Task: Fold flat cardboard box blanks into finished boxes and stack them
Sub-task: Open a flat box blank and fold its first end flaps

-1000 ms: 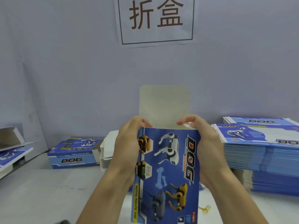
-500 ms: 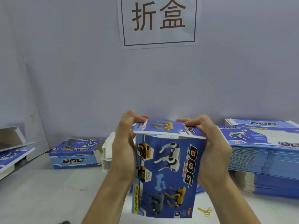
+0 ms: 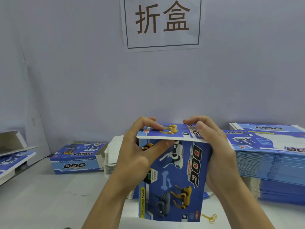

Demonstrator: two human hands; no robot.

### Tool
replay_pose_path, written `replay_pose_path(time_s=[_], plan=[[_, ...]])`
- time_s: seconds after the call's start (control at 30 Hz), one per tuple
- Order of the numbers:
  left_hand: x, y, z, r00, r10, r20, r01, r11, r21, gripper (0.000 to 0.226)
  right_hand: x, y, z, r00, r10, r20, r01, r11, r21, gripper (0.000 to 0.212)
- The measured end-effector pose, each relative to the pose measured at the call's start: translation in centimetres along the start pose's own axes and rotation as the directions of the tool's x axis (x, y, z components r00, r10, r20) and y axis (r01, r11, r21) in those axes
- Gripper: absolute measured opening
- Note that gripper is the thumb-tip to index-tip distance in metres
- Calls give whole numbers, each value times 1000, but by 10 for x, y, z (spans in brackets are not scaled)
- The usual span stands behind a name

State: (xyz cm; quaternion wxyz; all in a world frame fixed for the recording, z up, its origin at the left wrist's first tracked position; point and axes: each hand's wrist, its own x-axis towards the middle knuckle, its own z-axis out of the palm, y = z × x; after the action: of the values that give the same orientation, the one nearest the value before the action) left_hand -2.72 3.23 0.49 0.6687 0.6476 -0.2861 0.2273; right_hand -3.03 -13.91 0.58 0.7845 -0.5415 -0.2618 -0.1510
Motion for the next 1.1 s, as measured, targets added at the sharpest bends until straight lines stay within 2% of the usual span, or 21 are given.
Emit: replay_pose_path(time_s=[0.1, 0.2, 0.27, 0.33, 0.47, 0.53, 0.67, 0.8, 0.9, 0.97, 1.1], plan=[[1, -2, 0, 1000, -6, -29, 5, 1000, -22, 23, -1, 1, -1, 995, 5, 103, 1, 999, -50, 31], [-2, 0, 0, 1000, -20, -10, 20, 1000, -5, 34, 1, 0, -3, 998, -40, 48, 44, 995, -84, 27], [-3, 4, 1, 996, -84, 5, 84, 995, -50, 49, 2, 0, -4, 998, -59, 23, 61, 994, -91, 25], [-4, 5, 2, 994, -113, -11, 111, 990, -89, 53, 1, 0, -4, 998, -69, 16, 70, 992, -101, 26], [-1, 6, 3, 997, -74, -32, 72, 995, -73, 28, 1, 1, -4, 998, -60, 34, 64, 991, -117, 31], [-1, 7, 3, 999, -32, -6, 31, 996, -80, 25, 1, 1, -7, 996, -73, 47, 78, 991, -111, 32], [-2, 7, 0, 1000, 18, 20, -17, 998, -64, 25, -1, -2, -11, 989, -139, 47, 145, 971, -192, 48], [-1, 0, 2, 999, 21, -36, -25, 994, -104, 16, 0, -6, -2, 968, -249, -24, 232, 930, -286, 33], [1, 0, 3, 994, 11, -108, -21, 995, -97, 13, 0, -5, 5, 960, -281, -19, 265, 924, -277, 25], [2, 1, 5, 991, 9, -136, -23, 995, -100, 17, -1, -3, 6, 966, -258, -20, 244, 933, -266, 22], [2, 4, 12, 986, -21, -162, 16, 999, -35, 45, -4, -1, 2, 992, -125, 9, 125, 981, -151, 24]])
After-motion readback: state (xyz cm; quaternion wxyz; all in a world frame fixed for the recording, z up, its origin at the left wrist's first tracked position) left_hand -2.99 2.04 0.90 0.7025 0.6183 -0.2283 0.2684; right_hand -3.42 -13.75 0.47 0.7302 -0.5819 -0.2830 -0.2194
